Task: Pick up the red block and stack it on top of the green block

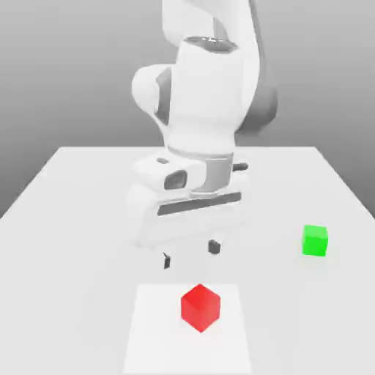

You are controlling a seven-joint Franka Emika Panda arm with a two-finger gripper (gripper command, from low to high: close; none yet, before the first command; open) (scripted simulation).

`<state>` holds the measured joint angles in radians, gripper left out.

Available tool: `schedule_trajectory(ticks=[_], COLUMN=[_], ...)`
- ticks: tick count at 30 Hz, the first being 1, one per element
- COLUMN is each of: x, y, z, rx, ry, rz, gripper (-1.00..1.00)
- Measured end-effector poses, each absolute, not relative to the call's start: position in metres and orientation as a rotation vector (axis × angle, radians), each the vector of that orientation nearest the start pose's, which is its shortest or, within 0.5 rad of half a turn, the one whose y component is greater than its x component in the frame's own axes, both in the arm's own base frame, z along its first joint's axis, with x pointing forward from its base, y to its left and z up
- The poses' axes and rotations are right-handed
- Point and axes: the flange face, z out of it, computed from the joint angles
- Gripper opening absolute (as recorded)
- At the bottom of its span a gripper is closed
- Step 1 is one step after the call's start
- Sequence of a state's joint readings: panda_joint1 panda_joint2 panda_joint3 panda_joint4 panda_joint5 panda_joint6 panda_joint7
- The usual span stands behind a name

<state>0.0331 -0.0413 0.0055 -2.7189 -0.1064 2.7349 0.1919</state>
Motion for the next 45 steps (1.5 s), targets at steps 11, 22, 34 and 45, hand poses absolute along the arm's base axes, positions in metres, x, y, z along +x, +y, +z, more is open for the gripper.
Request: schedule_trajectory(ticks=[11, 22, 34, 45], x=[0.392, 0.391, 0.376, 0.269], y=[0.024, 0.024, 0.081, 0.237], z=[0.156, 0.156, 0.221, 0.245], rx=[-3.139, -3.14, -3.137, -3.031], ry=[-0.015, -0.015, -0.215, -0.851], rz=[-0.008, -0.007, 0.003, 0.007], gripper=[0.0, -1.0, -1.0, -1.0])
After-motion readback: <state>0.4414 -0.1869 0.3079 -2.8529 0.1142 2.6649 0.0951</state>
